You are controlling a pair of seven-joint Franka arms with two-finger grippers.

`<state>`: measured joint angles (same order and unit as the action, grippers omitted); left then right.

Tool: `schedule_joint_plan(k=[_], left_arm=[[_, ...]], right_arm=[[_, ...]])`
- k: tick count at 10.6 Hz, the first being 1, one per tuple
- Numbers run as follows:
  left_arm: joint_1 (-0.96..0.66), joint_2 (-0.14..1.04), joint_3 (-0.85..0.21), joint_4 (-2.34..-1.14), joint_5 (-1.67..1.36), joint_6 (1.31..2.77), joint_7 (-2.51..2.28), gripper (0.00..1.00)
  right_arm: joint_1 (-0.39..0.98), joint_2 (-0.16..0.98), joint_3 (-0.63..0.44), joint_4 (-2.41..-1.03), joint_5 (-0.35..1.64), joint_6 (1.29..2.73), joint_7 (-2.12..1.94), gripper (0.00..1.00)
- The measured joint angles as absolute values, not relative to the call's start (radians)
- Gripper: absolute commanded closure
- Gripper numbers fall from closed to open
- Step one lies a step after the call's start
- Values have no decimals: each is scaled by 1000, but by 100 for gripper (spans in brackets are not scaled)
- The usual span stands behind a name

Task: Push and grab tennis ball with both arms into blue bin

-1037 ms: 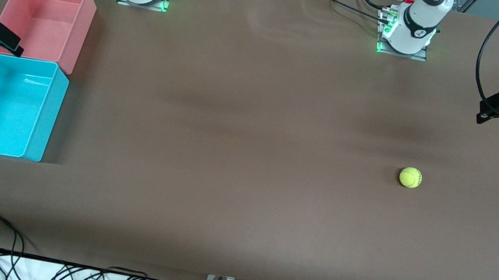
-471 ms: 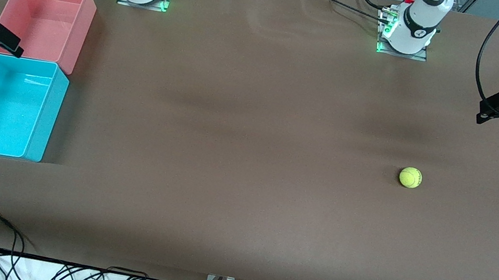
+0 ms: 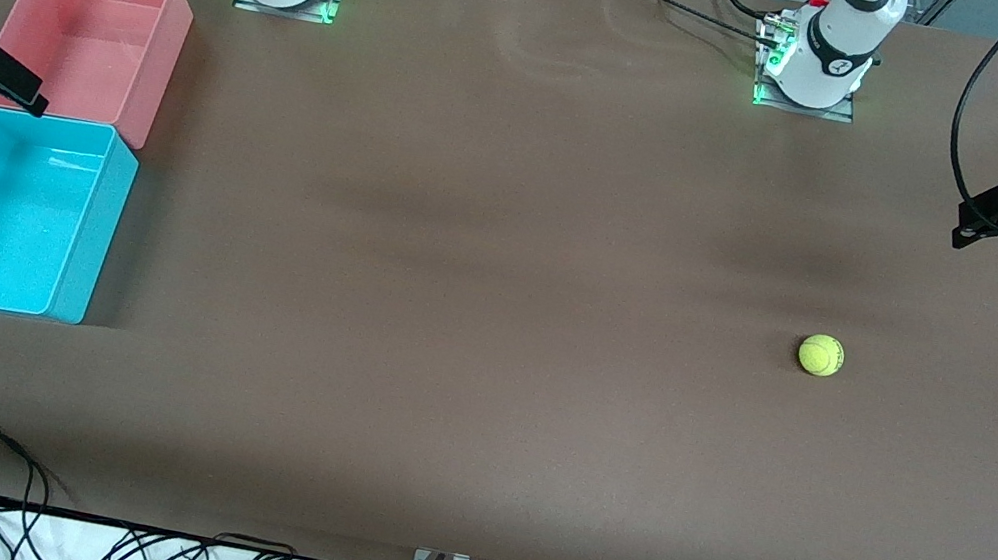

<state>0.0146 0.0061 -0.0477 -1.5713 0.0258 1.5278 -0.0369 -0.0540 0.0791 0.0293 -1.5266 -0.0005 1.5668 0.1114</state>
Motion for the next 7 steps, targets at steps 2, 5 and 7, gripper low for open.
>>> schedule_joint_plan(k=[2, 5, 7], left_arm=[[16, 7, -48, -1571, 26, 1528, -37, 0], [16, 10, -48, -1571, 26, 1528, -37, 0], [16, 24, -48, -1571, 26, 1527, -37, 0]], right_arm=[[-54, 81, 29, -1527, 0, 1567, 111, 0], [-54, 81, 29, -1527, 0, 1567, 111, 0], [-54, 81, 29, -1527, 0, 1567, 111, 0]])
